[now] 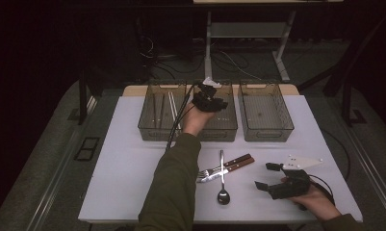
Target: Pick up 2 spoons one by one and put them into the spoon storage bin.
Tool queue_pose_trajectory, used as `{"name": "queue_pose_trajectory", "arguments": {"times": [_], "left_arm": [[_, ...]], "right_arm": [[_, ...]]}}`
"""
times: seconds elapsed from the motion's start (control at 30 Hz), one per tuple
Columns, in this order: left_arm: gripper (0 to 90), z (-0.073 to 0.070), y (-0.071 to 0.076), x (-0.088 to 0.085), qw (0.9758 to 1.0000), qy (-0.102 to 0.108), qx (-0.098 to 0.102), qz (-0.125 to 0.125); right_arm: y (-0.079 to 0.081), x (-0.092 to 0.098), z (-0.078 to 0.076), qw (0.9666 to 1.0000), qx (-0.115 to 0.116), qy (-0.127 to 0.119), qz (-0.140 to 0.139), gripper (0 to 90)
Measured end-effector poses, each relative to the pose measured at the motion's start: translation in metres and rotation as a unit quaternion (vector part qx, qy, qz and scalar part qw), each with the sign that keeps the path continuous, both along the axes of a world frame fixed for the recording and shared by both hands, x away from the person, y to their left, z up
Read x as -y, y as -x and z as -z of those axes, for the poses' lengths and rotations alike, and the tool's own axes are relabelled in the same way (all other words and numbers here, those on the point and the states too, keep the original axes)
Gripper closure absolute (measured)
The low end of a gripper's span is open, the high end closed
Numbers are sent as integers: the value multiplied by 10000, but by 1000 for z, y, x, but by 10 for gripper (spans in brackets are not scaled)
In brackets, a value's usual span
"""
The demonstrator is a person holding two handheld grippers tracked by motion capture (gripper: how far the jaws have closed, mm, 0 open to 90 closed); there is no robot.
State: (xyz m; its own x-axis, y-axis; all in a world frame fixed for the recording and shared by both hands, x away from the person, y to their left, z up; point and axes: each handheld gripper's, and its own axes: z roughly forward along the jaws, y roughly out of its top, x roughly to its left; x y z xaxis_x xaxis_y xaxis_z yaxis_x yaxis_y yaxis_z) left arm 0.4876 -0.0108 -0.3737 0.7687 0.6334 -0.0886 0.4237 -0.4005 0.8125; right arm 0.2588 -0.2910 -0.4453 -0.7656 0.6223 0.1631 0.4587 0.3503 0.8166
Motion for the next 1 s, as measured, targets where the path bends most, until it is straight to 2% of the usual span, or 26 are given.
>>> {"name": "queue_pose_trajectory", "arguments": {"times": [0.07, 0.13, 0.37, 0.7, 1.0], "left_arm": [[498, 0, 0, -2, 9999, 126, -108, 21], [434, -1, 1, -4, 9999, 114, -83, 12], [340, -12, 13, -14, 9997, 217, -33, 145], [268, -19, 53, -38, 9983, 370, 115, 433], [219, -16, 92, -58, 9966, 477, 178, 644]], "right_arm": [[0, 0, 0, 10000, -1, -1, -1, 150], [0, 0, 0, 10000, 1, 2, 1, 150], [-1, 1, 0, 10000, 12, 16, 10, 150], [-2, 1, 1, 10000, -12, 58, 43, 150], [-3, 2, 3, 9999, -37, 74, 111, 150]]}}
